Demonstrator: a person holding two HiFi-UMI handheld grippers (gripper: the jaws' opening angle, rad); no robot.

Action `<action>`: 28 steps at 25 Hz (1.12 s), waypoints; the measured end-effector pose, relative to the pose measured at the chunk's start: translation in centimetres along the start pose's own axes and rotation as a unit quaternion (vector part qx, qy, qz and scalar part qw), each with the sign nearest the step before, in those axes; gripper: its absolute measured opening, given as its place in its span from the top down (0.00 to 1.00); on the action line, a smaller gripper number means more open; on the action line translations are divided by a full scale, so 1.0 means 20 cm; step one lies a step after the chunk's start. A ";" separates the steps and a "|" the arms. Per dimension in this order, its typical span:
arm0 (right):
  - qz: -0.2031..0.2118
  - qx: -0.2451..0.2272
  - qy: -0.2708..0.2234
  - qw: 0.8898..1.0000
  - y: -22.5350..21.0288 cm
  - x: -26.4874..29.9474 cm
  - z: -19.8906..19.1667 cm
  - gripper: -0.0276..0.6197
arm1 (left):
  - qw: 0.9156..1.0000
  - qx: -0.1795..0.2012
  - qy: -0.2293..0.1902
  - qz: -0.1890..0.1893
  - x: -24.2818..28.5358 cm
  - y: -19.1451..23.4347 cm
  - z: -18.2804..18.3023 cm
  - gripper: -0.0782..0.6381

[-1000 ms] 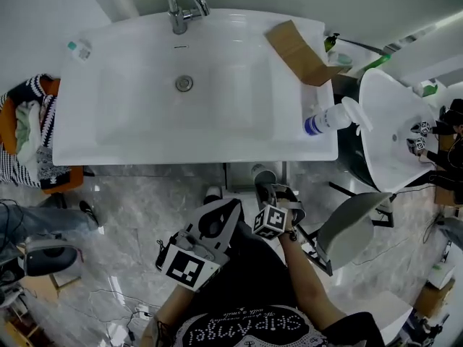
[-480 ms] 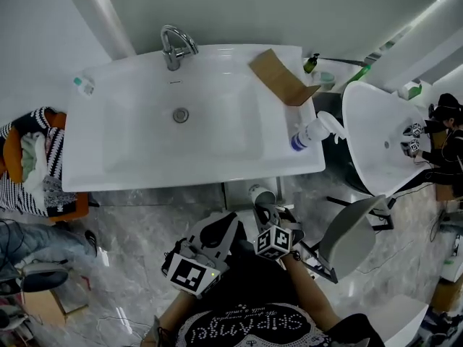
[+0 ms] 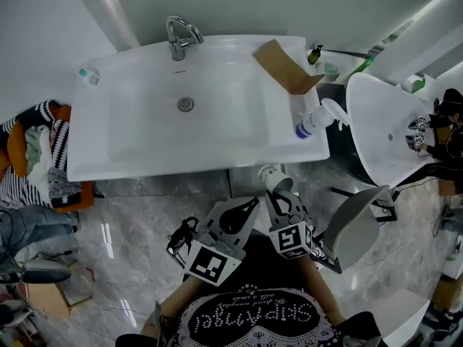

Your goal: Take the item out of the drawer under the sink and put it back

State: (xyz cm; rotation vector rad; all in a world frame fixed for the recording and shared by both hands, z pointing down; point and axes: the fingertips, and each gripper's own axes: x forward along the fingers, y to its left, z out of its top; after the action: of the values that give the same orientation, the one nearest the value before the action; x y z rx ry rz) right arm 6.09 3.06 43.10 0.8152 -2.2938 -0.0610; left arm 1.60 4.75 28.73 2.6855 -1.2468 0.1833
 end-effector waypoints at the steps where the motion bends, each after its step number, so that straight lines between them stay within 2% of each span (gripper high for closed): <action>1: -0.006 0.010 -0.012 1.000 -0.02 -0.02 0.04 0.92 | 1.000 0.008 0.002 -0.008 0.01 -0.03 0.01 0.88; 5: -0.024 0.038 -0.060 0.997 -0.08 -0.11 0.17 0.92 | 0.999 0.033 0.004 -0.035 0.04 -0.11 0.02 0.88; 10: -0.035 0.075 -0.098 0.992 -0.12 -0.20 0.27 0.92 | 0.998 0.041 0.006 -0.051 0.05 -0.15 0.01 0.88; 16: -0.051 0.134 -0.150 0.978 -0.18 -0.30 0.40 0.92 | 0.998 0.043 0.005 -0.041 0.05 -0.12 0.02 0.88; 23: -0.062 0.167 -0.203 0.963 -0.21 -0.44 0.51 0.92 | 0.999 0.038 0.008 -0.027 0.04 -0.10 0.00 0.88; 28: -0.060 0.172 -0.206 0.962 -0.17 -0.48 0.50 0.92 | 0.999 0.038 0.013 -0.027 0.03 -0.10 -0.01 0.88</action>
State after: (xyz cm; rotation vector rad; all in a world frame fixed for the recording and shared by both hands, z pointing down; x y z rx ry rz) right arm 7.15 4.09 28.85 1.2130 -2.6864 0.1299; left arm 3.56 5.58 28.84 2.7687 -1.1822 0.2618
